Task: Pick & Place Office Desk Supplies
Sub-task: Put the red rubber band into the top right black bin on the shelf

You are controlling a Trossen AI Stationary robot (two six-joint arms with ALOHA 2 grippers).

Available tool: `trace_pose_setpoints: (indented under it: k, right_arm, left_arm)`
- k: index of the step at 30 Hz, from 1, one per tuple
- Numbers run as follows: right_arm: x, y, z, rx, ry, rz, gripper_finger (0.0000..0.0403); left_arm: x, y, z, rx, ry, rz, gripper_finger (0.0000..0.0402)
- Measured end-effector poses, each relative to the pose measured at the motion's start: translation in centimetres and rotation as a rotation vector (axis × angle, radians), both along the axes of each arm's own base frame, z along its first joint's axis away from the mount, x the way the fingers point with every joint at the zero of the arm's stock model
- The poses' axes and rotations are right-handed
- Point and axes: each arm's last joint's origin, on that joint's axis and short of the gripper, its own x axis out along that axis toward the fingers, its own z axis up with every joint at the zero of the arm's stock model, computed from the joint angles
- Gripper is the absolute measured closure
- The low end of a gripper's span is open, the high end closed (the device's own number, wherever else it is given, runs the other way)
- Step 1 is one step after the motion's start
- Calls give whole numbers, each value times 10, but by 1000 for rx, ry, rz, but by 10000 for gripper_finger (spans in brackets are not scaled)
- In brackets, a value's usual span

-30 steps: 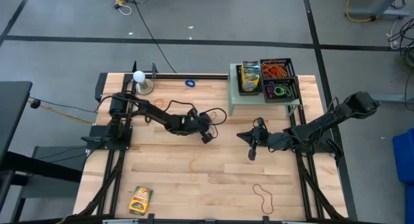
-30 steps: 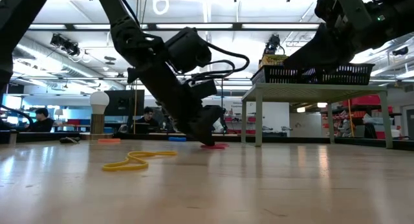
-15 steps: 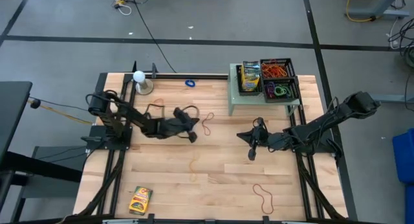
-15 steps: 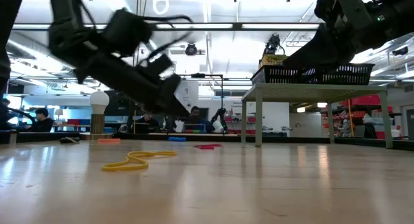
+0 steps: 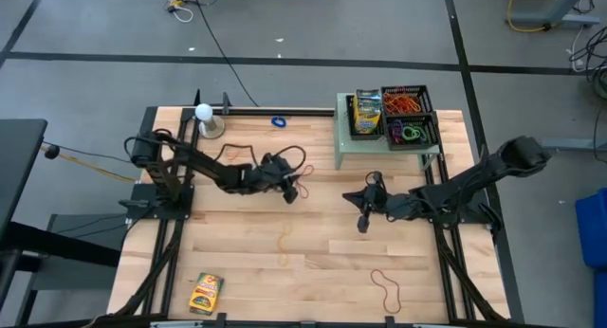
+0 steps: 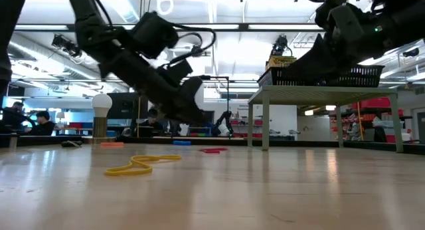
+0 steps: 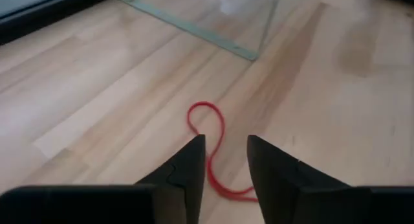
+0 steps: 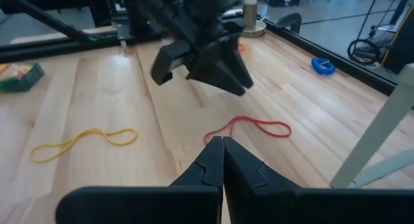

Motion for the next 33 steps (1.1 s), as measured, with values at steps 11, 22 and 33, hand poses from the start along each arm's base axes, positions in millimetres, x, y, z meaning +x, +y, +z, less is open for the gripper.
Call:
trace_pose_setpoints:
  k: [11, 22, 33]
  right_arm:
    - [2, 1, 1, 11, -21, 8, 398]
    - [2, 1, 1, 1, -18, 12, 398]
    - [2, 1, 0, -51, 5, 30, 398]
  left_arm:
    - [10, 27, 8, -149, 101, -12, 304]
    - [20, 26, 3, -169, 173, -35, 213]
    - [19, 16, 3, -10, 287, -162, 276]
